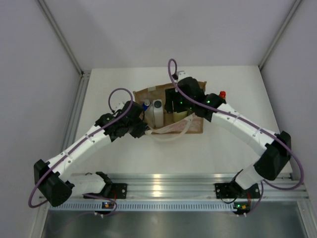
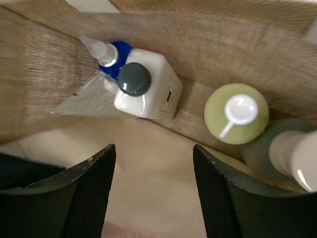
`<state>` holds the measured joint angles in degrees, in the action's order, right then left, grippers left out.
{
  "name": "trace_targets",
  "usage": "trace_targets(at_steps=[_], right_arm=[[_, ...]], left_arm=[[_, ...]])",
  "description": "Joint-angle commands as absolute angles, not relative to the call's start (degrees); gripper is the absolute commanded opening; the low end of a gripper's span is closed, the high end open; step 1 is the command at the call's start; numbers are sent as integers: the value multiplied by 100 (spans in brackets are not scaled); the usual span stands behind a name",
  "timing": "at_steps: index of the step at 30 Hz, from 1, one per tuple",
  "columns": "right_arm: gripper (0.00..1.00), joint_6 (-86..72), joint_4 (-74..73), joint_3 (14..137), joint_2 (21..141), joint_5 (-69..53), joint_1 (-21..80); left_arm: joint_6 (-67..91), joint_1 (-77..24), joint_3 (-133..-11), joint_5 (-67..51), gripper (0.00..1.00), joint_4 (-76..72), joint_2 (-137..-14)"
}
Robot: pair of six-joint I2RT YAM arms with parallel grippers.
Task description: Take the personal care products out of the canvas bag
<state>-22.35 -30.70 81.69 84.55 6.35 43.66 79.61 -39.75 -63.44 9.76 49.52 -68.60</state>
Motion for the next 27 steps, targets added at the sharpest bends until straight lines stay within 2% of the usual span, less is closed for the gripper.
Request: trace_targets(at_steps=[1, 8, 14, 27], right_arm=[[62, -2355, -3331, 8788, 8963, 931, 4622], [64, -2320, -3489, 9561, 9966, 1484, 4825], [66, -2215, -3612, 9966, 10555, 1424, 4851], [67, -2267, -3621, 9993, 11223, 1642, 4904]], left_arm=[[7954, -3964, -6249, 1134, 27, 5071, -6759], [7937, -3964, -6328, 1266, 29, 5080, -6776], [7866, -3964, -6469, 1362, 32, 5071, -6811], [7752, -3955, -6609, 1512, 34, 5080, -6855]])
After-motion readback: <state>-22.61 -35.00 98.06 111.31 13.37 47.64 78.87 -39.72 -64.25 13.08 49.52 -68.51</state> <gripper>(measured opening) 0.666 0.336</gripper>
